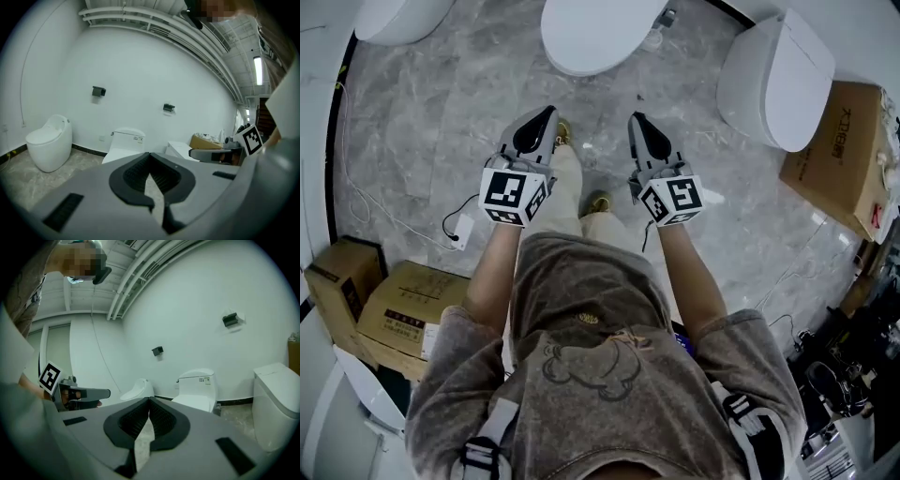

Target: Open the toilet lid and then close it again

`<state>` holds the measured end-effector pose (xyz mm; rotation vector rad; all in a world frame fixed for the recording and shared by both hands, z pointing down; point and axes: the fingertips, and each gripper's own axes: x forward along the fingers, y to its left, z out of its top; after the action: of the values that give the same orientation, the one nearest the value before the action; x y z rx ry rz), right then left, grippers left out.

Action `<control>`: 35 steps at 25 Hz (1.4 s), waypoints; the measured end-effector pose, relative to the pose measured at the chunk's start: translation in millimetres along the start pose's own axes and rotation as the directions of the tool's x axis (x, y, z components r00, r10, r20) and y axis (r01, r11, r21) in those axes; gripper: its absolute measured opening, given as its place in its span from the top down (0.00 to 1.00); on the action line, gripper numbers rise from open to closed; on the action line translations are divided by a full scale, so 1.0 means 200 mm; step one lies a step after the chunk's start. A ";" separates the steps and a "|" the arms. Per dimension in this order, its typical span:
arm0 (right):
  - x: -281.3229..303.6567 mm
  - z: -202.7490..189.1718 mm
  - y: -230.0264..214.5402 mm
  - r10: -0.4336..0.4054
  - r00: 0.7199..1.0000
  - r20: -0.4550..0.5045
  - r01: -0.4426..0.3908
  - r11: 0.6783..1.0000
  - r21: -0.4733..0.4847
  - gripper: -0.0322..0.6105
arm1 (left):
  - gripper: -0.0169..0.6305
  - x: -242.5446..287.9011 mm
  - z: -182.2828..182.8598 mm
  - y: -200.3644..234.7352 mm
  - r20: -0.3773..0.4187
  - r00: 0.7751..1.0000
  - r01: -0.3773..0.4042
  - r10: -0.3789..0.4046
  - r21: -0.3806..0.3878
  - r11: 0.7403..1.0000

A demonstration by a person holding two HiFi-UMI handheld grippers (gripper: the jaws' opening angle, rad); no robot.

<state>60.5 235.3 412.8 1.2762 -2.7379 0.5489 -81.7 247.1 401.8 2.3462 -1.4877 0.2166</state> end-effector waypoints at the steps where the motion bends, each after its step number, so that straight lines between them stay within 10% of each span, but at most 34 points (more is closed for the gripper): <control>1: 0.07 -0.05 -0.04 -0.003 1.000 -0.008 0.003 1.000 0.007 0.91 | 0.96 0.07 -0.05 0.04 -0.008 1.000 0.006 -0.006 -0.007 1.000; 20: 1.02 -1.36 -0.53 -0.002 0.990 -0.138 0.011 0.998 0.065 0.91 | 0.96 0.99 -1.36 0.71 -0.145 0.988 0.038 -0.049 -0.075 0.996; 35: 1.19 -1.52 -0.62 0.027 0.983 -0.182 -0.016 0.998 0.060 0.91 | 0.96 1.20 -1.50 0.79 -0.153 0.986 0.062 -0.072 -0.073 0.995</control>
<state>-26.3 95.5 783.7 1.1464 -2.6057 0.7146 -101.8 94.7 787.8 2.2650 -1.3199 0.3192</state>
